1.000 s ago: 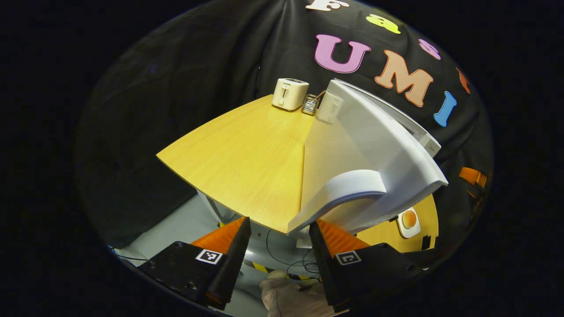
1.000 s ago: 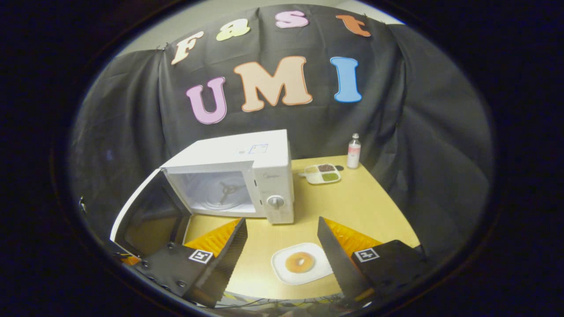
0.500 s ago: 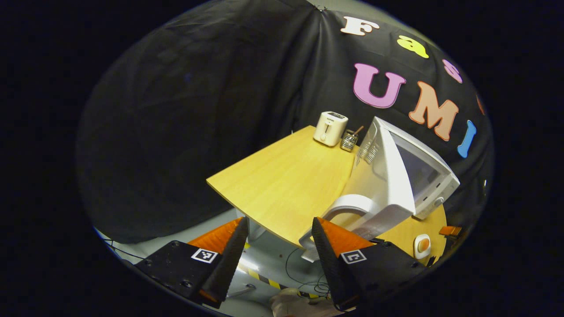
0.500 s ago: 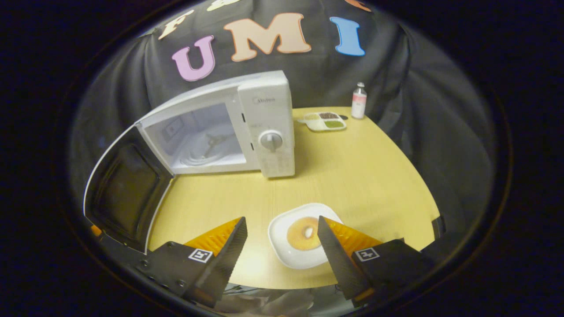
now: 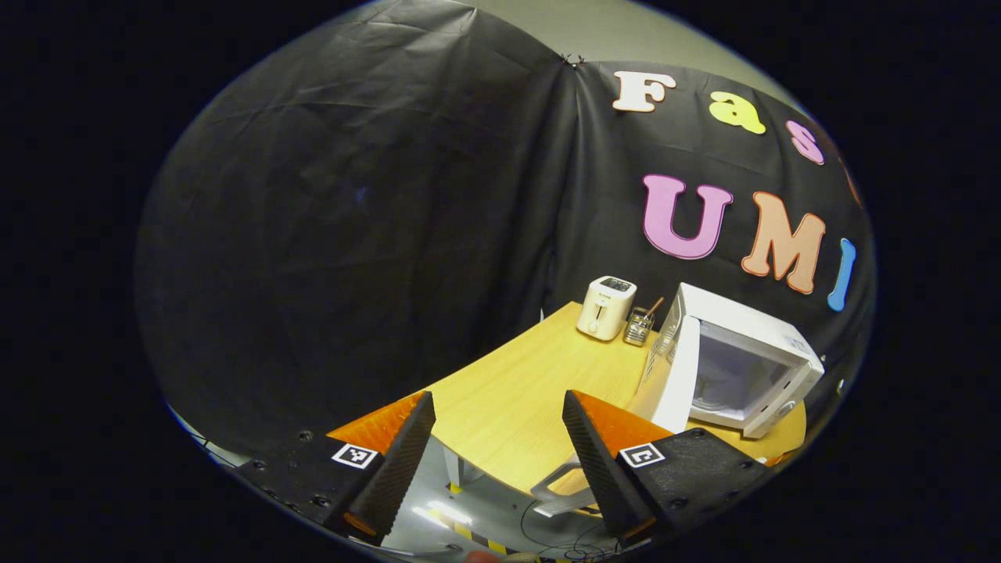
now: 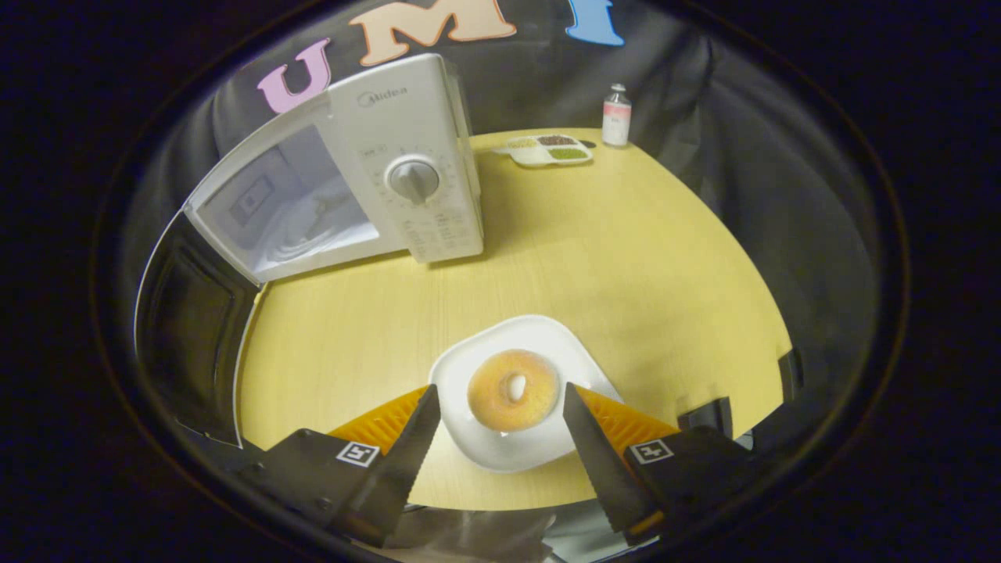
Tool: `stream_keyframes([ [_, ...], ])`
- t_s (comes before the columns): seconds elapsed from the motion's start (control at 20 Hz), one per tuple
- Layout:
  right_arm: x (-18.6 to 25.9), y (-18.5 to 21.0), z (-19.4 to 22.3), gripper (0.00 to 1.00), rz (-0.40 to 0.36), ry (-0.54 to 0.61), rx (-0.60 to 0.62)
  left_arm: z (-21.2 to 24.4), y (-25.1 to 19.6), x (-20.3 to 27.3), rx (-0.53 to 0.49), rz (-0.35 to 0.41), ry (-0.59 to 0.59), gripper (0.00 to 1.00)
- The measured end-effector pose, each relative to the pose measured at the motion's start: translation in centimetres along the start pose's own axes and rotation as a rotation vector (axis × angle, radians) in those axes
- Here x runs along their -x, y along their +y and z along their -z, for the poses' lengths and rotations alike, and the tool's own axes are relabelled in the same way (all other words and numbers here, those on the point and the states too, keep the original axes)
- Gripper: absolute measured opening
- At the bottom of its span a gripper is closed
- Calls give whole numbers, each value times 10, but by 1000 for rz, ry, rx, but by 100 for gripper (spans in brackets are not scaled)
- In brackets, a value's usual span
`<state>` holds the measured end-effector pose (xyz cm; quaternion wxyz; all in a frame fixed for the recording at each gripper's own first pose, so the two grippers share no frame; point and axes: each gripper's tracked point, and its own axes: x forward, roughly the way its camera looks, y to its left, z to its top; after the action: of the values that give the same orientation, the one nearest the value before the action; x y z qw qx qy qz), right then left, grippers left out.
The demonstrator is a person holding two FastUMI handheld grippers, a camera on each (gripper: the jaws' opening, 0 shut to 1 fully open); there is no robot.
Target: Open the microwave oven with the left hand, put the food in, and close the microwave oven.
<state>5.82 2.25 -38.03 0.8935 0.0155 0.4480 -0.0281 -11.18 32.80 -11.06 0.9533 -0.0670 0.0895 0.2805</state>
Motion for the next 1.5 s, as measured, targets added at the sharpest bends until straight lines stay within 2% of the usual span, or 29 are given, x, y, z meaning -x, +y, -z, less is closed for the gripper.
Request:
stream_keyframes([
  [0.1, -11, -5, 5, 98, 28, 49, 16, -13, -1, 1, -3, -6, -29, 94],
  [0.15, -16, -7, 8, 94, 38, 75, 19, -17, -2, 0, -6, -7, -39, 96],
  [0.2, -20, -6, 12, 99, 40, 102, 17, -18, -3, -1, -11, -9, -44, 96],
  [0.25, -24, -6, 15, 94, 41, 122, 13, -19, -2, -3, -18, -17, -45, 96],
  [0.3, -27, -7, 17, 94, 47, 138, 8, -18, 0, -5, -21, -26, -41, 96],
  [0.35, -29, -7, 18, 99, 49, 150, 4, -17, 1, -6, -19, -31, -39, 96],
  [0.4, -30, -6, 20, 99, 49, 158, 0, -17, 0, -6, -13, -33, -34, 94],
  [0.45, -31, -6, 21, 94, 49, 164, -1, -16, 0, -6, -9, -33, -32, 94],
  [0.55, -35, -7, 22, 94, 57, 177, 4, -13, -1, -10, -9, -35, -26, 94],
  [0.6, -37, -7, 25, 99, 62, 186, 9, -13, -1, -11, -9, -35, -23, 94],
  [0.7, -37, -5, 22, 98, 62, 184, 4, -11, -3, -14, -9, -31, -18, 96],
  [0.75, -37, -4, 23, 82, 67, 187, -6, -10, -4, -15, -9, -29, -14, 96],
  [0.8, -35, -5, 23, 82, 70, 189, -20, -9, -4, -16, -11, -24, -9, 96],
  [0.85, -34, -2, 24, 75, 60, 187, -35, -8, -5, -16, -13, -19, -5, 96],
  [1.1, -6, 20, 19, 75, -6, 122, -106, -5, -8, -19, -17, 21, 10, 96],
  [1.25, 12, 51, 17, 75, -113, 72, -180, -6, -13, -22, -20, 42, 11, 96],
  [1.3, 17, 61, 16, 81, -143, 61, -203, -6, -14, -26, -20, 47, 13, 94],
  [1.5, 31, 104, 21, 81, -248, 59, -285, -4, -21, -30, 11, 78, 17, 96],
])
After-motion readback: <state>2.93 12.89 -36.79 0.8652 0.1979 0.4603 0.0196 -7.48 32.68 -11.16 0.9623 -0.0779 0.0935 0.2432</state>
